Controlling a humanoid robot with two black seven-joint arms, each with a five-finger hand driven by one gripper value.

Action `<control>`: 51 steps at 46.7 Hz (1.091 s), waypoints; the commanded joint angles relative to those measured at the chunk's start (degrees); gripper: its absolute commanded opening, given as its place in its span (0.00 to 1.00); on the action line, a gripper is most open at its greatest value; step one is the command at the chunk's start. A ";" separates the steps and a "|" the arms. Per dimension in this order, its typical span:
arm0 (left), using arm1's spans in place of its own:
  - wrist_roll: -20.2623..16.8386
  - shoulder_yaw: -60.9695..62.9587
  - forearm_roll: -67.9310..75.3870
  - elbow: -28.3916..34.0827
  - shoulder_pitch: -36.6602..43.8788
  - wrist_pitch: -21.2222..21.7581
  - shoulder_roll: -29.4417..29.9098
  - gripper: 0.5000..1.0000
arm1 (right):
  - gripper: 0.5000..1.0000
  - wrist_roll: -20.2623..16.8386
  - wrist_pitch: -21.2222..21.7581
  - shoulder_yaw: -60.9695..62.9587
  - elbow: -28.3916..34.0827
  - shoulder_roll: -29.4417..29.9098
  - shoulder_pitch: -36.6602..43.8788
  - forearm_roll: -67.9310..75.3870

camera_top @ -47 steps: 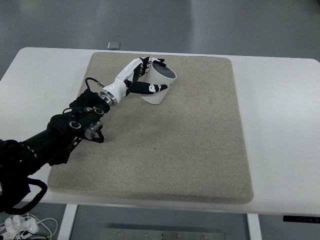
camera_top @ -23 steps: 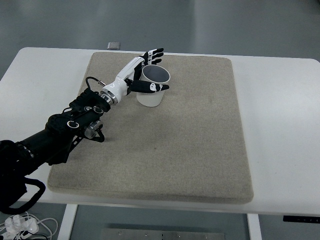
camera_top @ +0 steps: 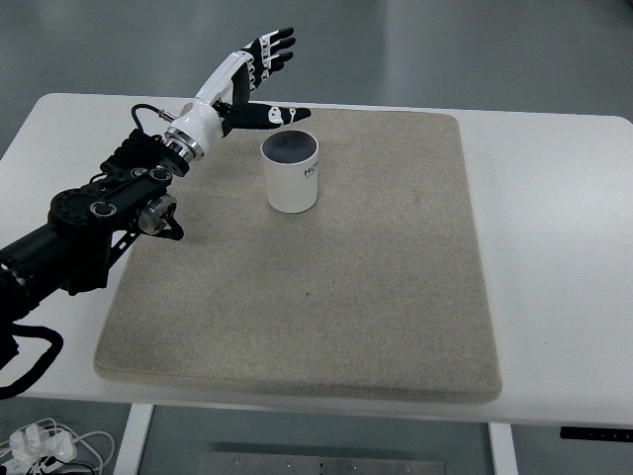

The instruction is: Flip white cup upright

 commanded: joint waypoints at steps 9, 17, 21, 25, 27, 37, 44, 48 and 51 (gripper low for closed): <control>0.00 -1.07 -11.55 11.22 -7.20 -0.28 -1.03 0.99 | 0.90 0.00 0.00 0.00 -0.03 0.00 0.00 0.08; 0.00 -1.68 -16.22 16.16 -8.61 -0.63 -3.84 0.99 | 0.90 0.00 0.00 0.00 0.06 0.00 0.00 0.00; 0.00 -1.59 -19.99 16.07 -8.52 -1.42 -3.84 0.99 | 0.90 0.00 0.00 0.00 -0.03 0.00 0.00 0.00; 0.00 -1.33 -23.69 16.25 -8.43 -4.05 -3.67 0.99 | 0.90 0.00 0.00 0.00 0.05 0.00 0.00 0.00; 0.00 -1.33 -24.92 16.33 -8.35 -5.81 -3.49 0.99 | 0.90 0.00 0.00 0.00 -0.03 0.00 0.00 0.00; 0.00 -1.59 -30.11 17.83 -7.47 -9.77 -3.14 0.99 | 0.90 0.00 0.00 0.00 -0.03 0.00 0.00 0.00; 5.10 -2.38 -33.70 18.09 -5.62 -13.54 -3.14 0.99 | 0.90 0.00 0.00 0.00 -0.03 0.00 0.00 0.00; 10.02 -2.65 -38.45 18.18 -4.39 -16.45 -2.96 0.99 | 0.90 0.00 0.00 0.00 -0.03 0.00 0.00 0.00; 13.10 -2.82 -42.23 18.79 -3.78 -17.33 -2.96 0.99 | 0.90 0.00 0.00 0.00 0.06 0.00 0.00 0.00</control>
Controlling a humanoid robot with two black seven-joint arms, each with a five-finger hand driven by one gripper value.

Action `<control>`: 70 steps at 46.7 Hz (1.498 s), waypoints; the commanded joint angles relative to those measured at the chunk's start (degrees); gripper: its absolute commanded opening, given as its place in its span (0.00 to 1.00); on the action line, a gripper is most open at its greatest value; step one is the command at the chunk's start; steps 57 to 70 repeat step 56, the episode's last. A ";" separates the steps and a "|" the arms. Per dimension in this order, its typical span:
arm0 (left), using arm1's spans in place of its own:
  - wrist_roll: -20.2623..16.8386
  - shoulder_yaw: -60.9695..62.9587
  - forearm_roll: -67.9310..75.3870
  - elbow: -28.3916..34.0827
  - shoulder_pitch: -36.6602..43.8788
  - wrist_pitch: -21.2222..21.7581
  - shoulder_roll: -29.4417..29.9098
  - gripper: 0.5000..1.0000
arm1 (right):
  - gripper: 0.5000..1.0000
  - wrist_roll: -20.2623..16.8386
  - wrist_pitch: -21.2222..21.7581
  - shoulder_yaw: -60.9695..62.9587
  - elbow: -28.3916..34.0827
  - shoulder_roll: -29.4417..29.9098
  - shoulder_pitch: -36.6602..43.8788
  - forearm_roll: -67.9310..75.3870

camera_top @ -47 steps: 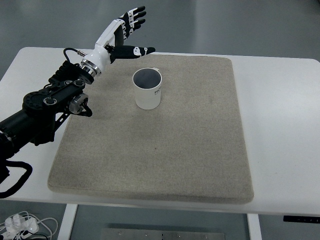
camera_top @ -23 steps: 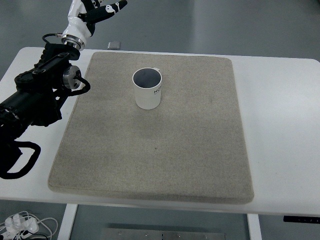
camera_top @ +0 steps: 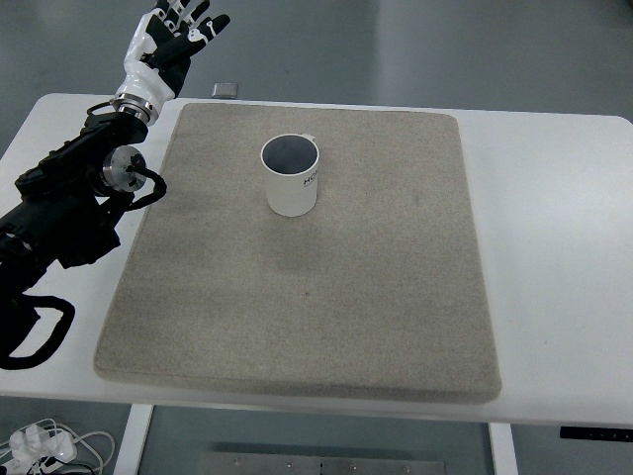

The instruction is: Flip white cup upright

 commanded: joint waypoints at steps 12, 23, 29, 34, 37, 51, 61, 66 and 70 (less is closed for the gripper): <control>7.54 -1.23 -16.49 2.37 2.28 -6.76 -0.01 0.99 | 0.90 0.00 0.18 0.27 0.05 0.00 0.00 0.08; 16.59 -8.35 -21.69 2.37 2.72 -7.38 -0.80 0.99 | 0.90 0.18 0.44 0.09 0.05 0.00 -0.09 0.08; 18.09 -11.43 -21.69 2.37 2.90 -6.94 -1.06 0.99 | 0.90 0.18 0.44 0.09 0.05 0.00 -0.09 0.08; 19.76 -12.13 -21.69 2.28 2.90 -6.93 -1.06 0.99 | 0.90 0.18 0.44 0.09 0.05 0.00 -0.09 -0.01; 20.64 -12.48 -21.69 2.28 2.90 -6.76 -1.06 0.99 | 0.90 0.18 0.44 0.18 0.05 0.00 -0.09 -0.01; 20.64 -12.57 -21.69 2.28 2.90 -5.53 -1.77 0.99 | 0.90 0.44 0.53 0.26 0.14 0.00 -0.09 -0.01; 20.55 -12.57 -21.69 2.02 2.90 -5.53 -1.85 0.99 | 0.90 0.44 0.53 0.26 0.23 0.00 -0.09 -0.09; 20.55 -12.57 -21.69 2.02 2.90 -5.53 -1.85 0.99 | 0.90 0.44 0.53 0.26 0.23 0.00 -0.09 -0.09; 20.55 -12.57 -21.69 2.02 2.90 -5.53 -1.85 0.99 | 0.90 0.44 0.53 0.26 0.23 0.00 -0.09 -0.09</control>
